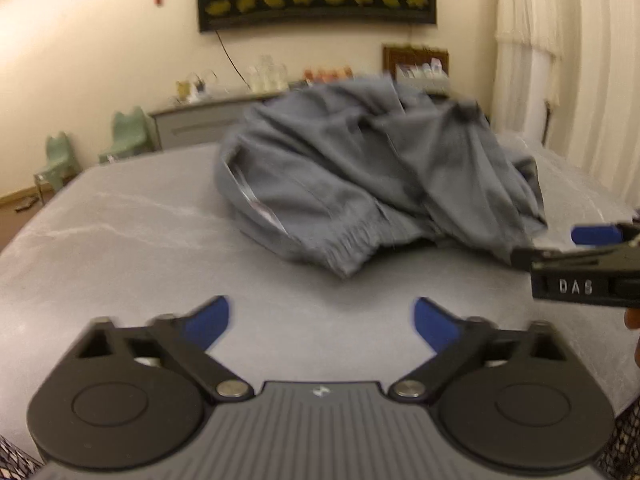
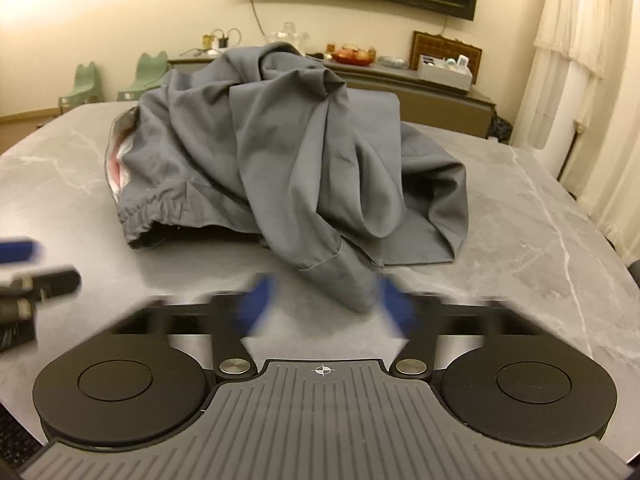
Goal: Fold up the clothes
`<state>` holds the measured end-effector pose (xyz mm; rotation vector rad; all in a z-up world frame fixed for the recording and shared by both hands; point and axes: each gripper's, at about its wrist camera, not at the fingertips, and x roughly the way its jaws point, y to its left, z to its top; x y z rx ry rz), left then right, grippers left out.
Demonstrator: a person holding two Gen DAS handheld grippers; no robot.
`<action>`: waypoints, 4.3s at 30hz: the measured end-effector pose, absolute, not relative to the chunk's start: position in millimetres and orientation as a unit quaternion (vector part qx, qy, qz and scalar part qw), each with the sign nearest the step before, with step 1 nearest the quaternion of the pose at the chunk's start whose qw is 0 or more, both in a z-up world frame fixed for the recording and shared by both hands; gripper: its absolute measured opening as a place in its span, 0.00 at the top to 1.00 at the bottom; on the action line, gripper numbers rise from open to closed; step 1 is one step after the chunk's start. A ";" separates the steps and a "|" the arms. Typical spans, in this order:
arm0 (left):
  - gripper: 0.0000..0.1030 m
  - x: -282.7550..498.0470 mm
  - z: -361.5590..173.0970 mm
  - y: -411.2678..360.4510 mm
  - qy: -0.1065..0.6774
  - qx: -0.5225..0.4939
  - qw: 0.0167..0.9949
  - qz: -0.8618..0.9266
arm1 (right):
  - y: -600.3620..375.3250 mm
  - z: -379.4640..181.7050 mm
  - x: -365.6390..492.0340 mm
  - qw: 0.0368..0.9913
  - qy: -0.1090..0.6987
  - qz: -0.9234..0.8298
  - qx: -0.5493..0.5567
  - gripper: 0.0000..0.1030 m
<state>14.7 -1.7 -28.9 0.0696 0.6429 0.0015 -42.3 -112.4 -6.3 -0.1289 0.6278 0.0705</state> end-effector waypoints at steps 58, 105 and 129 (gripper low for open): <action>0.04 50.2 -53.8 -52.7 0.211 0.172 0.961 -0.054 | -245.6 24.9 77.7 0.900 0.281 0.079 0.326 0.28; 0.00 83.0 -102.1 -63.9 0.174 0.419 0.889 -0.068 | -187.1 -12.6 148.8 0.877 0.389 0.137 0.246 0.31; 0.77 64.7 -1.0 254.4 0.297 0.151 0.907 0.258 | -123.6 -4.1 67.5 0.881 0.371 0.294 -0.022 0.04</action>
